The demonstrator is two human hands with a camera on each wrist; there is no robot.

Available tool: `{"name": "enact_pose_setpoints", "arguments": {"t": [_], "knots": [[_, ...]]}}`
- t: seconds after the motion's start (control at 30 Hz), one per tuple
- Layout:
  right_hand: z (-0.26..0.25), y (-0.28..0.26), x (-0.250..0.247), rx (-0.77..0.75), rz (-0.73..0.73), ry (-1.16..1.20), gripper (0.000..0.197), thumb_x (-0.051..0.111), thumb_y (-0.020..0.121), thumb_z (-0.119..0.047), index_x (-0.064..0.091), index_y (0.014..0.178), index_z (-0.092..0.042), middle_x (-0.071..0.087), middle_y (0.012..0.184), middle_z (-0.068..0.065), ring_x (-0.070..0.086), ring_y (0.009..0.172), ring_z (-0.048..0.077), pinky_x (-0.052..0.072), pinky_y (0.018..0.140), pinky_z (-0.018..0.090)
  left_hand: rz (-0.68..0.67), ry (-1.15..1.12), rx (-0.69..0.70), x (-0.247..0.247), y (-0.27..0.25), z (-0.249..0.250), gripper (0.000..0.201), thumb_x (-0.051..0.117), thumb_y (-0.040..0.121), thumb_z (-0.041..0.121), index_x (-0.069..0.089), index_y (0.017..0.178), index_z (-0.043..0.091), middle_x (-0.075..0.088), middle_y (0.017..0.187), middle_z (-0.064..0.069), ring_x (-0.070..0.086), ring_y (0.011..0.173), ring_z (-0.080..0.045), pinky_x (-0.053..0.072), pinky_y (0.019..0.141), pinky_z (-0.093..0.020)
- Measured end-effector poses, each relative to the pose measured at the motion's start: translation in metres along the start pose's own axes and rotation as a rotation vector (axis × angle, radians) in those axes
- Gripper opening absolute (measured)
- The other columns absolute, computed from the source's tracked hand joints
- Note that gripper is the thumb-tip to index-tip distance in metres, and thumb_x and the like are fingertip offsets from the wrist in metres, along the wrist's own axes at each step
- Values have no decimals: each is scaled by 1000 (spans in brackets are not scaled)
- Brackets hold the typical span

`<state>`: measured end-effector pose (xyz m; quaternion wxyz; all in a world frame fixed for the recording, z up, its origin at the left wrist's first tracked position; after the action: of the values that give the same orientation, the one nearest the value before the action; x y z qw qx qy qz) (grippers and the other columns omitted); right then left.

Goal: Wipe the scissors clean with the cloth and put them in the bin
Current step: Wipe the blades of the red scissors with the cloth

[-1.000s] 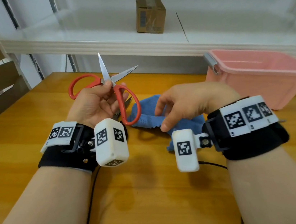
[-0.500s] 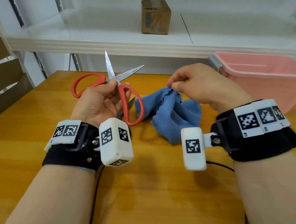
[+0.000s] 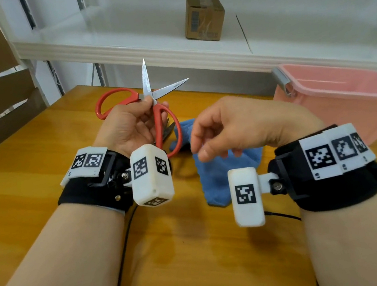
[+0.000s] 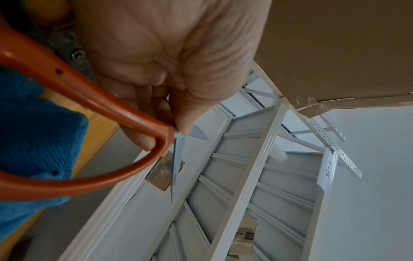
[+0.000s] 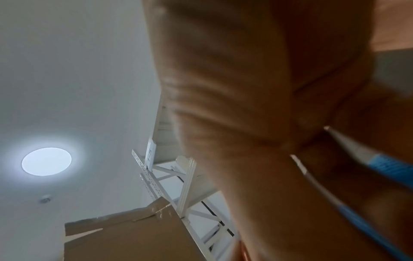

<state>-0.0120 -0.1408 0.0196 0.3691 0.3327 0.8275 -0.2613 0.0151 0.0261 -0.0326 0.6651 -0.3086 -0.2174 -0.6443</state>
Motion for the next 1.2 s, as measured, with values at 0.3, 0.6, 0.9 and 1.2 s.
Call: {"name": "enact_pose_setpoints", "arguments": {"t": [0.3,0.6,0.9,1.2], "knots": [[32,21,47,232,-291,-272,35,85,77,-13,68,102,-29,62,101,-5,67,74,12,61,68,27,1,-9,-8,2,-1,-1,6,57,95,10,59,92,5,69,80,-11,66,71,-16,58,70,-23],[39,20,0,162,173,-101,12,76,87,-18,67,85,-26,69,81,-4,68,74,13,60,60,28,-16,49,-24,7,-2,-4,4,57,95,10,57,98,7,68,86,-14,68,70,-18,59,66,-25],[71,-23,-64,163,829,382,15,68,92,-13,64,84,-24,65,79,-7,57,67,6,42,48,19,-79,225,-18,20,-6,-11,3,53,97,7,53,98,4,64,83,-14,63,64,-15,56,61,-21],[54,-11,-59,102,842,493,11,63,94,-4,62,95,-15,71,88,8,69,70,16,61,66,29,-84,350,-108,27,-10,-26,7,55,95,5,55,101,1,65,81,-15,68,64,-16,55,58,-22]]}}
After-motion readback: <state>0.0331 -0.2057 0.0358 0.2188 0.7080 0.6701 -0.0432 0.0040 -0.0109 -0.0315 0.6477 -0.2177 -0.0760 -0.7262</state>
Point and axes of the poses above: each hand's wrist, its own y-axis towards the middle knuckle, its own x-axis out of the palm, z = x × y, the point moved 6 cm from there along y, towards the middle knuckle
